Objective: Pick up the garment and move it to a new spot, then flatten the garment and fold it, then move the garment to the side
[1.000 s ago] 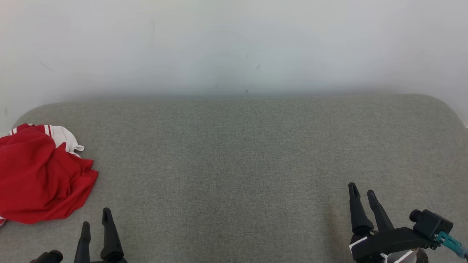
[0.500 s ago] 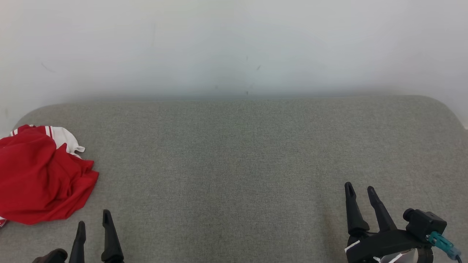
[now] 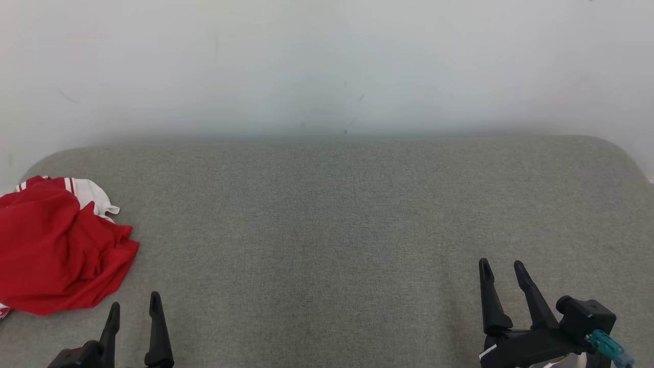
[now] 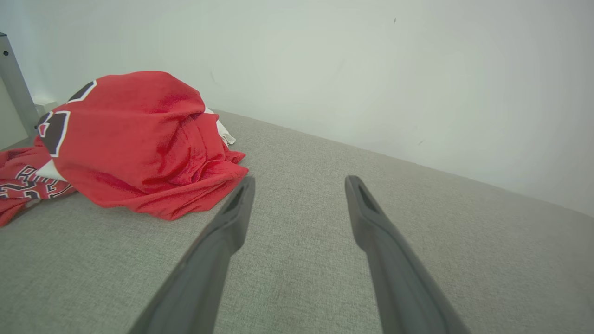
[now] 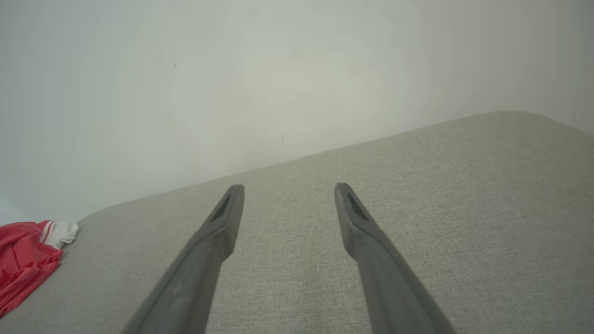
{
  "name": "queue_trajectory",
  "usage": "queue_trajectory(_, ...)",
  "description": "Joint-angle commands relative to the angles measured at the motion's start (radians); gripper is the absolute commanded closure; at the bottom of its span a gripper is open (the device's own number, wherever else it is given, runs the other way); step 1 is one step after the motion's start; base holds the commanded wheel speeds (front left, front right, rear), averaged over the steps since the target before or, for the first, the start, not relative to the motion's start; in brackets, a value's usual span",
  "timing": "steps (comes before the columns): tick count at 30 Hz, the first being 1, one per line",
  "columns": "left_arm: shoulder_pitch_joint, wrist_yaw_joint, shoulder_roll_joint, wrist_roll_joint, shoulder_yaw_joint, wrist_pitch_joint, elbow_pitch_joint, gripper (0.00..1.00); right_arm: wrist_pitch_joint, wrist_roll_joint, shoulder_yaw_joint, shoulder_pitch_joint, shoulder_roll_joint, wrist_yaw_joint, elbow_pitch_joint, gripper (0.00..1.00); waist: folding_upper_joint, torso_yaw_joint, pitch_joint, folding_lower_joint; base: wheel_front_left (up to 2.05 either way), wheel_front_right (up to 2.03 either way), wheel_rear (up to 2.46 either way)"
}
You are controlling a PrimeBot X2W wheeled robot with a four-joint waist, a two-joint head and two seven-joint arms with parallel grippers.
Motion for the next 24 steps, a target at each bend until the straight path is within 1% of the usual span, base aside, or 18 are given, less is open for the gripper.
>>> queue_trajectory(1, -0.006, -0.009, 0.017, 0.034, -0.008, -0.011, -0.015, 0.00, -0.012, -0.030, -0.001, -0.001, -0.006, -0.001, -0.008, 0.00, 0.0000, -0.002, -0.001, 0.0000, 0.00, 0.00, 0.00)
queue_trajectory(6, 0.001, -0.017, 0.028, 0.059, -0.017, -0.019, -0.022, 0.00, -0.018, -0.061, -0.003, 0.004, -0.006, -0.002, -0.012, 0.00, 0.0000, -0.004, 0.000, 0.0000, 0.00, 0.00, 0.00)
queue_trajectory(15, 0.005, -0.011, 0.041, 0.111, -0.019, -0.022, -0.022, 0.00, -0.027, -0.126, 0.000, 0.018, -0.006, -0.002, -0.018, 0.00, 0.0000, -0.004, -0.002, 0.0000, 0.00, 0.00, 0.00)
queue_trajectory(20, 0.008, -0.034, 0.052, 0.135, -0.027, -0.059, -0.021, 0.00, -0.036, -0.154, 0.010, 0.022, -0.007, -0.002, -0.019, 0.00, 0.0000, -0.006, -0.004, 0.0000, 0.00, 0.00, 0.00)
queue_trajectory(24, 0.010, -0.038, 0.057, 0.156, -0.024, -0.085, -0.002, 0.00, -0.045, -0.179, 0.018, 0.022, -0.007, -0.002, -0.015, 0.00, 0.0000, -0.007, -0.006, 0.0000, 0.00, 0.00, 0.00)
